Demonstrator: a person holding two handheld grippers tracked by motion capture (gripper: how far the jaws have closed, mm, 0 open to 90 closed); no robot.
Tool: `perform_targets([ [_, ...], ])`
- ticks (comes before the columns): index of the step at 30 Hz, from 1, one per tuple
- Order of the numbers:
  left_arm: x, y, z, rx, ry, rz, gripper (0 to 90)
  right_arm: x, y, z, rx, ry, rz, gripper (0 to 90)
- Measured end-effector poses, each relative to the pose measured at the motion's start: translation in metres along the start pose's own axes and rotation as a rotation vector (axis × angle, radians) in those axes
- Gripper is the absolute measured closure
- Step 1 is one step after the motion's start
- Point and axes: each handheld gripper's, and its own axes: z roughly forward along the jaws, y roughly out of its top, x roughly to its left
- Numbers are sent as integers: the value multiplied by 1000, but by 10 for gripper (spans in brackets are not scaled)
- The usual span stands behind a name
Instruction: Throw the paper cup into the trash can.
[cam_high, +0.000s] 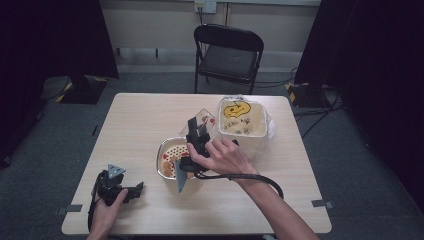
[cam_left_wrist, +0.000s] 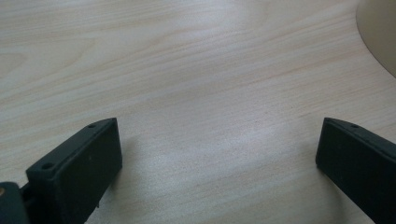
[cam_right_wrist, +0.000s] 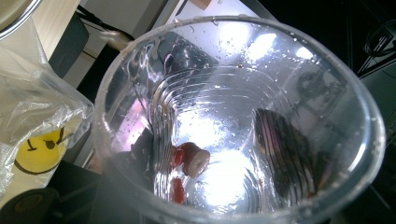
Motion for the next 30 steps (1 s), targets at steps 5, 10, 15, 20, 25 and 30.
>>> perform_targets([
  [5,0,0,0,0,0,0,0,-3,-4,2,-21,87,174,492],
  [10,0,0,0,0,0,0,0,-13,-20,5,-53,209,513,495],
  [15,0,0,0,0,0,1,0,-15,-36,9,-111,338,815,495],
  [20,0,0,0,0,0,0,0,-16,-57,13,-199,475,1209,499],
  [25,0,0,0,0,0,0,0,-11,-79,20,-308,604,1559,499],
  [30,0,0,0,0,0,1,0,-6,-92,24,-388,673,1781,496],
])
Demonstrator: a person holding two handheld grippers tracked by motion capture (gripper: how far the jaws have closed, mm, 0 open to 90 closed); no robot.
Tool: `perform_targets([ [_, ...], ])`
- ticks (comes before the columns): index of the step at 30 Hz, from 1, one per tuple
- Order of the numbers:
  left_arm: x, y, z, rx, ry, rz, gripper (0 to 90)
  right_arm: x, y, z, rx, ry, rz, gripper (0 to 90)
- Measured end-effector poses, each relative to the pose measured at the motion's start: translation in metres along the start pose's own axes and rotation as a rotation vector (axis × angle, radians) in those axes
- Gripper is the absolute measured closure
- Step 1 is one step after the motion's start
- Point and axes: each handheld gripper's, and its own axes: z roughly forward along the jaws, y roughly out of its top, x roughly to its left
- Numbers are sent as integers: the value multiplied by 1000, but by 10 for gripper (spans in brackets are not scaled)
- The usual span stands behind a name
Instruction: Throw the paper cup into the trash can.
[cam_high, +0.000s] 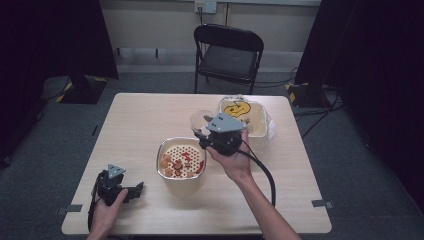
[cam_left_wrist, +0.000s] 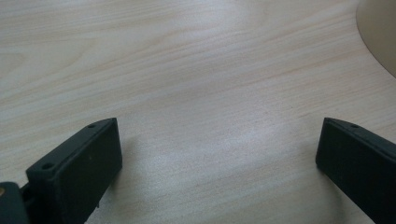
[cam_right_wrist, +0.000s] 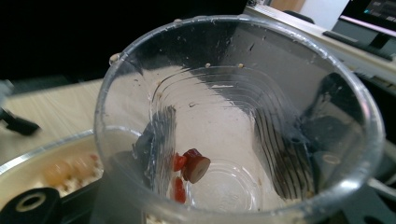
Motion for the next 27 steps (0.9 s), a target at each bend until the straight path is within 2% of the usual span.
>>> perform_targets([
  [1,0,0,0,0,0,-1,0,-2,0,-1,-15,17,35,495],
  [4,0,0,0,0,0,-1,0,-7,0,-2,-59,55,96,496],
  [7,0,0,0,0,0,-1,0,-10,1,-4,-103,65,131,497],
  [10,0,0,0,0,0,-1,0,-13,3,-5,-116,63,141,496],
  [15,0,0,0,0,0,-1,0,-25,8,-8,-129,32,166,495],
  [19,0,0,0,0,0,0,0,-40,10,-13,-124,-7,182,494],
  [27,0,0,0,0,0,1,0,-70,9,-22,-121,-58,225,494],
])
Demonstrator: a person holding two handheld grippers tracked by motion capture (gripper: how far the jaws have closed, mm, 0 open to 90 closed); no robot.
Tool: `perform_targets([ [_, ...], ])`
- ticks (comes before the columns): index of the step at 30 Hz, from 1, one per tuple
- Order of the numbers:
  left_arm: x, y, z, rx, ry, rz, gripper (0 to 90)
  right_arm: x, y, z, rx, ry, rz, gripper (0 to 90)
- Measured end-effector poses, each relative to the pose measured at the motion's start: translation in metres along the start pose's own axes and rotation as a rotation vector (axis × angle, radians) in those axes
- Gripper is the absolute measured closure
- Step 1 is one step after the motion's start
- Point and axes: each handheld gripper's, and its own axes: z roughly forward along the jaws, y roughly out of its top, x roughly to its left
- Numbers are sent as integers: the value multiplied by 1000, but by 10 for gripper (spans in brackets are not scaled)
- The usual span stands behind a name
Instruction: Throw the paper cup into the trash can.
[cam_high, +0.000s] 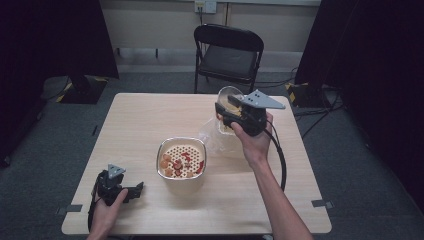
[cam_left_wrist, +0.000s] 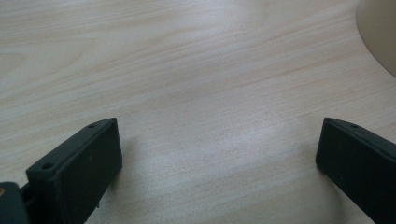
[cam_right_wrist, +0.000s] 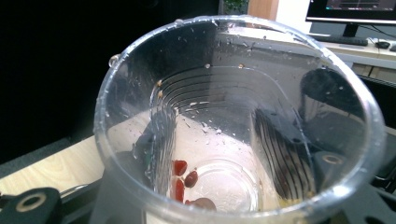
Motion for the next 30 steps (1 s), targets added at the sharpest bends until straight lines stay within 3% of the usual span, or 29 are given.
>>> perform_targets([
  [10,0,0,0,0,0,-1,0,-34,3,3,33,-54,52,488],
  [19,0,0,0,0,-1,0,0,-59,-9,16,101,-128,82,478],
  [30,0,0,0,0,-1,0,0,-73,-19,27,137,-151,105,411],
])
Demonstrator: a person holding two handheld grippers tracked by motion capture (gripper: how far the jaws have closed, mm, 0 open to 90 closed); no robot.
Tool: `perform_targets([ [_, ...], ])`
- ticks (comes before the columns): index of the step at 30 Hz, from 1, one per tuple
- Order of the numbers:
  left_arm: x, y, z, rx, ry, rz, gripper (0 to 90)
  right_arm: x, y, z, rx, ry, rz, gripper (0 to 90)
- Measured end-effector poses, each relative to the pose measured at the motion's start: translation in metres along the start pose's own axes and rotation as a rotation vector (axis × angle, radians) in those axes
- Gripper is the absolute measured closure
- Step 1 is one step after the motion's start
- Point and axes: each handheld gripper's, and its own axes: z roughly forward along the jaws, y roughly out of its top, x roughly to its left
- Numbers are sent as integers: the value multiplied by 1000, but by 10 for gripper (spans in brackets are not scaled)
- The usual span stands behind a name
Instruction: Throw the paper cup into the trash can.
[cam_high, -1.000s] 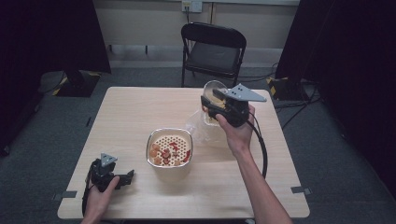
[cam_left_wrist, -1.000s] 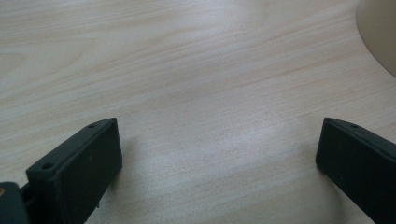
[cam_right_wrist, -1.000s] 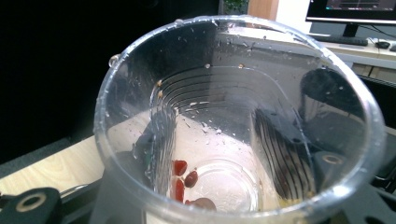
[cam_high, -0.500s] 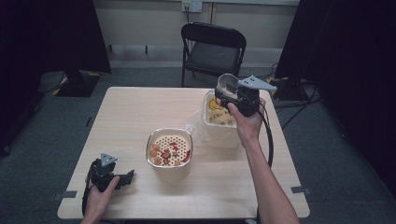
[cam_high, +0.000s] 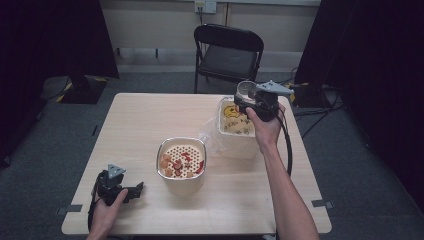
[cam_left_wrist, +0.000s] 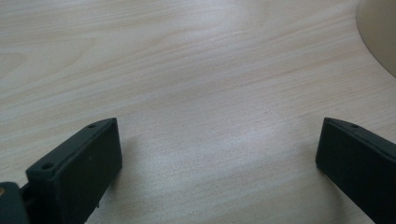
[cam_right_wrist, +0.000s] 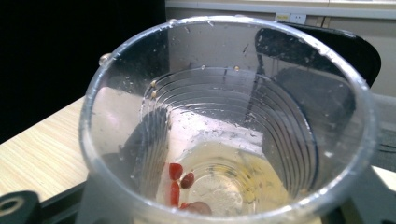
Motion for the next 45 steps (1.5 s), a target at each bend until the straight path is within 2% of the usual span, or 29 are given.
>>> perform_targets([
  [4,0,0,0,0,0,0,0,-3,2,2,5,-3,3,391],
  [5,0,0,0,0,0,0,0,-3,3,2,8,-8,2,372],
  [6,0,0,0,0,0,0,0,-4,3,3,9,-10,0,310],
  [14,0,0,0,0,0,0,0,-8,2,6,36,-30,27,166],
  [16,0,0,0,0,0,0,0,-9,3,5,31,-30,36,154],
  [21,0,0,0,0,0,0,0,-6,3,1,40,-22,17,146],
  [27,0,0,0,0,0,0,0,1,-6,-16,39,-6,5,150],
  [29,0,0,0,0,0,0,0,4,-11,-26,33,16,18,150],
  [33,0,0,0,0,0,0,0,10,-20,-41,67,16,-6,148],
  [37,0,0,0,0,0,-1,0,15,-35,-60,85,2,-21,151],
  [39,0,0,0,0,0,-1,0,18,-43,-70,78,-10,-13,143],
  [45,0,0,0,0,0,0,0,29,-70,-92,94,4,-28,145],
])
